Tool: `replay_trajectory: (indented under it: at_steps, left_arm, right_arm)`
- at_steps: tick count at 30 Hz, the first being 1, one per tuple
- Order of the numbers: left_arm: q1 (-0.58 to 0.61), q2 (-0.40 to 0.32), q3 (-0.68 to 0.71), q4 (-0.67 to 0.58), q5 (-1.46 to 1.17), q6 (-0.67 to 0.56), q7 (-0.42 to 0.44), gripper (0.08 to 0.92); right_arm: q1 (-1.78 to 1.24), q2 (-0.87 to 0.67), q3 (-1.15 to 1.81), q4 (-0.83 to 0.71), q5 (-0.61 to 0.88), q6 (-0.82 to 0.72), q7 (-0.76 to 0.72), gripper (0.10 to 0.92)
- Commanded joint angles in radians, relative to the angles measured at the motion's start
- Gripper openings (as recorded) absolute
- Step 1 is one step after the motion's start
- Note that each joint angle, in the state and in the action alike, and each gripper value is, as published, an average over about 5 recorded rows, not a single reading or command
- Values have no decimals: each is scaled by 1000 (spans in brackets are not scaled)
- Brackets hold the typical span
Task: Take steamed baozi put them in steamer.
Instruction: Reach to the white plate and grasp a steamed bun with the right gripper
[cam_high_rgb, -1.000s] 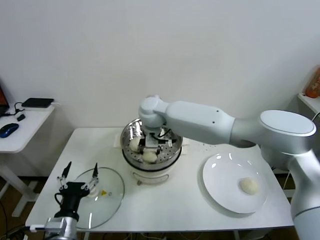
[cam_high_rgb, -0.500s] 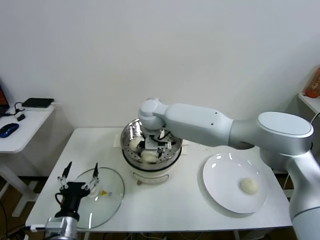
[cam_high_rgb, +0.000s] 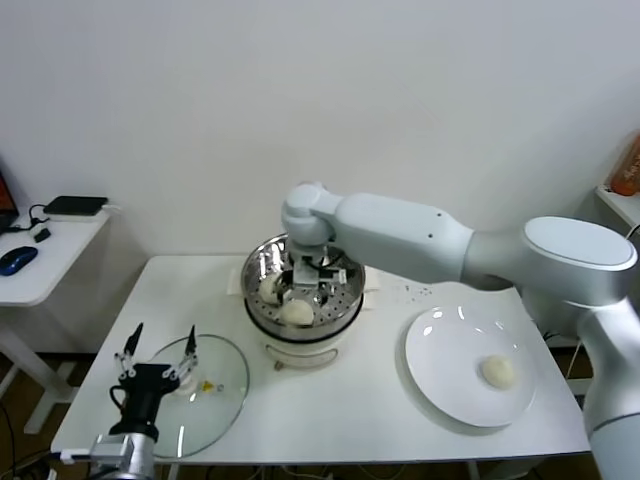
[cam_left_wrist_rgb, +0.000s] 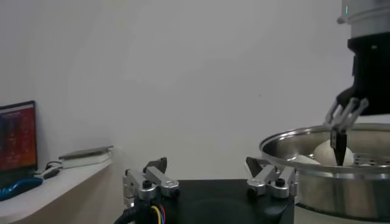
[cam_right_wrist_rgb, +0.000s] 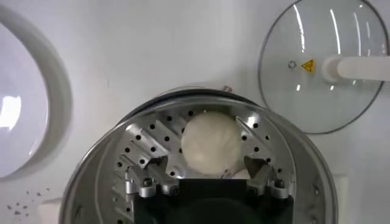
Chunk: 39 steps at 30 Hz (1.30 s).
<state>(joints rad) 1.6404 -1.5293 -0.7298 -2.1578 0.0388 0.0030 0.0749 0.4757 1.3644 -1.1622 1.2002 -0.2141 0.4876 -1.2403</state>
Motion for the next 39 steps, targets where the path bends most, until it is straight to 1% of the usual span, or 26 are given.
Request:
replay_trajectory:
  at_steps: [1, 5, 9, 12, 16, 20, 25, 34, 39]
  left_arm:
    - [3, 1, 3, 2, 0, -1, 0, 823]
    - [4, 3, 5, 3, -1, -1, 0, 823]
    - [2, 3, 14, 1, -2, 0, 0, 823]
    - [-2, 4, 25, -3, 0, 2, 0, 823]
    - [-8, 12, 38, -7, 5, 4, 0, 823]
    - [-10, 13, 49, -10, 8, 2, 1, 823]
    - [-6, 12, 57, -17, 9, -2, 2, 823]
    - [-9, -1, 87, -14, 22, -5, 2, 823]
    - [-9, -9, 98, -6, 31, -10, 2, 823]
  right_arm:
    - [176, -77, -36, 2, 239, -66, -34, 823]
    - [279, -167, -94, 25, 361, -174, -10, 823]
    - [380, -285, -196, 75, 499, -308, 69, 823]
    - [440, -375, -259, 113, 576, -381, 111, 823]
    - [501, -486, -348, 144, 658, -478, 115, 823]
    - [489, -592, -389, 147, 688, -555, 122, 823]
    - [427, -715, -408, 142, 683, -647, 156, 823]
    - [237, -851, -340, 140, 474, -674, 179, 823]
    - [123, -892, -293, 147, 403, -679, 184, 823]
